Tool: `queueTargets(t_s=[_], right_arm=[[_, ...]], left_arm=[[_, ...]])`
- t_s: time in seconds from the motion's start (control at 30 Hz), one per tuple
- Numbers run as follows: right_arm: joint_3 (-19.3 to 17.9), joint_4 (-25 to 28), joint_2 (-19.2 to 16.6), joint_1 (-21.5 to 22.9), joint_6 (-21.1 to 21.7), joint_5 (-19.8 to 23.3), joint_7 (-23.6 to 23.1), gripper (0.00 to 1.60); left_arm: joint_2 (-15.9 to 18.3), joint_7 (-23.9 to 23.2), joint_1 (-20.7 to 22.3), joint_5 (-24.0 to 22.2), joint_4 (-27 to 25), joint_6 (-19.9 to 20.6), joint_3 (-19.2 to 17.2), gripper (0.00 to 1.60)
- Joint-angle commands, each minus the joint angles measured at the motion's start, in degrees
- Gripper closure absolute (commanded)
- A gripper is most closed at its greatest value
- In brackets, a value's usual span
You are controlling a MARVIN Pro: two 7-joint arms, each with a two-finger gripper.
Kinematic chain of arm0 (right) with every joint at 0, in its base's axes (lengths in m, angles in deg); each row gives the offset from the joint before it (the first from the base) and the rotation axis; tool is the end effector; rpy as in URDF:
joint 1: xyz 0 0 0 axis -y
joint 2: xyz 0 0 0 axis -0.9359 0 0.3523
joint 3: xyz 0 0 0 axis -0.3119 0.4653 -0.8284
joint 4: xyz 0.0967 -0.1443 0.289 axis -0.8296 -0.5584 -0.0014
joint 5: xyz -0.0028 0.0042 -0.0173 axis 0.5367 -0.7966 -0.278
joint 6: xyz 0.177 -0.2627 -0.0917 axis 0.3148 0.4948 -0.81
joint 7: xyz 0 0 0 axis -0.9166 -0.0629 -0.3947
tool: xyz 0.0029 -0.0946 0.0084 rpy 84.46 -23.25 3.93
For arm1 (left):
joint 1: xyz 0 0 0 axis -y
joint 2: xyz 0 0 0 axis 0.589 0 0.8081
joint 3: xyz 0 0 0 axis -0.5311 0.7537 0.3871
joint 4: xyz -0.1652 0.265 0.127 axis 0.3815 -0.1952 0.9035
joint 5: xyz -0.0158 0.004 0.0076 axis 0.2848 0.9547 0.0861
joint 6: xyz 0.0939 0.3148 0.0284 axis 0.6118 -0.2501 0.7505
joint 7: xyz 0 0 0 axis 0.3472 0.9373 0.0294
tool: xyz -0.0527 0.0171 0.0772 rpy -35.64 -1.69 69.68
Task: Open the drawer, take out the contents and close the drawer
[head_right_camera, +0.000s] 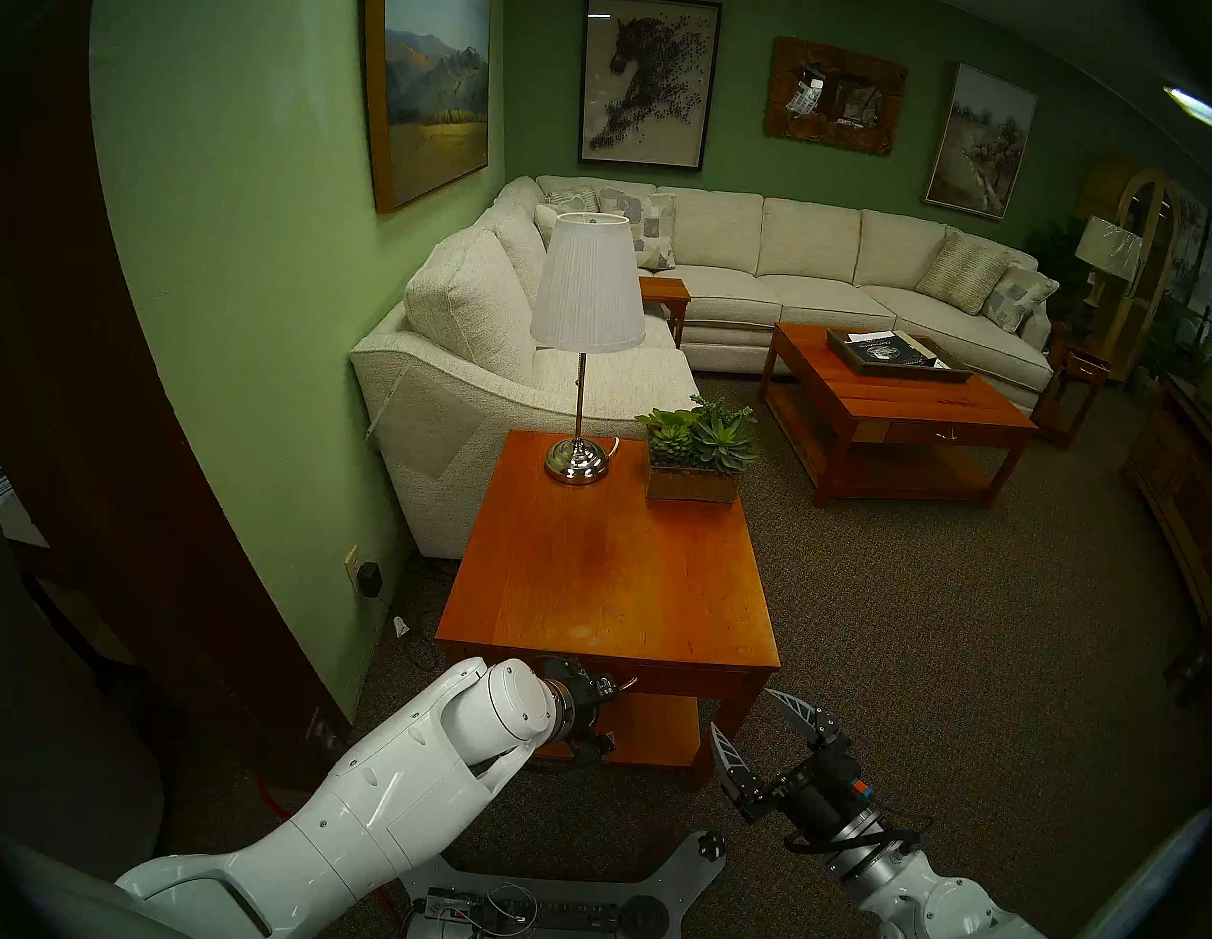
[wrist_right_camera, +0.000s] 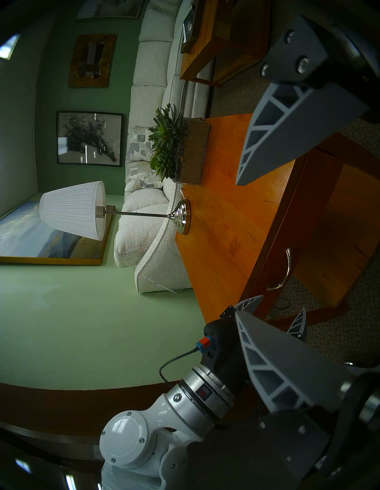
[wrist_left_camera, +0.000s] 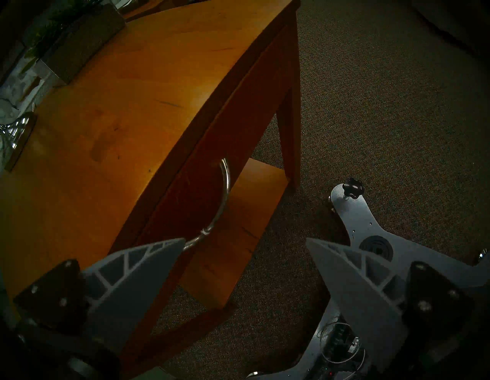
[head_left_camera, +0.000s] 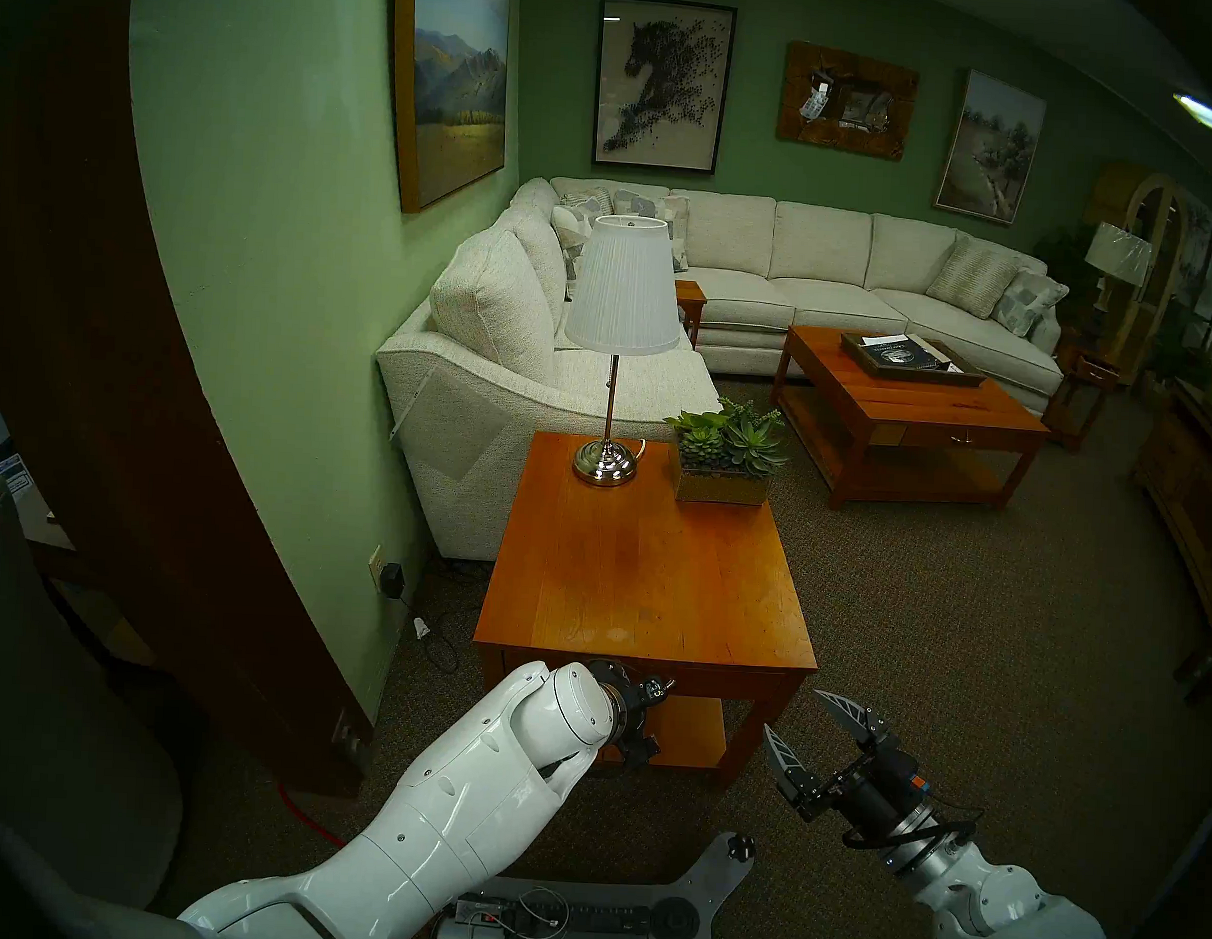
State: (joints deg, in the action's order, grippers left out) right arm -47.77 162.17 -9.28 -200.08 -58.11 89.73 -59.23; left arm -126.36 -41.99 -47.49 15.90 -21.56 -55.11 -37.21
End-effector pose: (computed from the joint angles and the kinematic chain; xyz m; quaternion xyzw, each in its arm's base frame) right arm 0.1528 -0.1497 -0.4565 -0.7065 -0.1940 -0.6565 0.1794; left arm 0.3613 -0.1936 -0.4988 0.7814 -0.5370 0.3152 0.0421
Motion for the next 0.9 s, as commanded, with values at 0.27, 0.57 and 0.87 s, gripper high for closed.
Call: queueTargets(t_s=[0.27, 0.57, 0.87], right_arm=[[-0.4, 1.5, -0.3, 0.1, -0.3, -0.1, 0.0, 0.00], [-0.4, 1.5, -0.3, 0.2, -0.4, -0.1, 0.0, 0.00], [-0.4, 1.4, -0.3, 0.2, -0.4, -0.1, 0.0, 0.00]], left_arm=[[-1.4, 1.3, 2.3, 0.9, 2.7, -4.1, 1.8, 0.00], [-2.0, 1.8, 3.4, 1.2, 5.4, -5.3, 2.0, 0.00], [-3.5, 2.2, 5.9, 1.1, 10.0, -6.9, 1.5, 0.00]])
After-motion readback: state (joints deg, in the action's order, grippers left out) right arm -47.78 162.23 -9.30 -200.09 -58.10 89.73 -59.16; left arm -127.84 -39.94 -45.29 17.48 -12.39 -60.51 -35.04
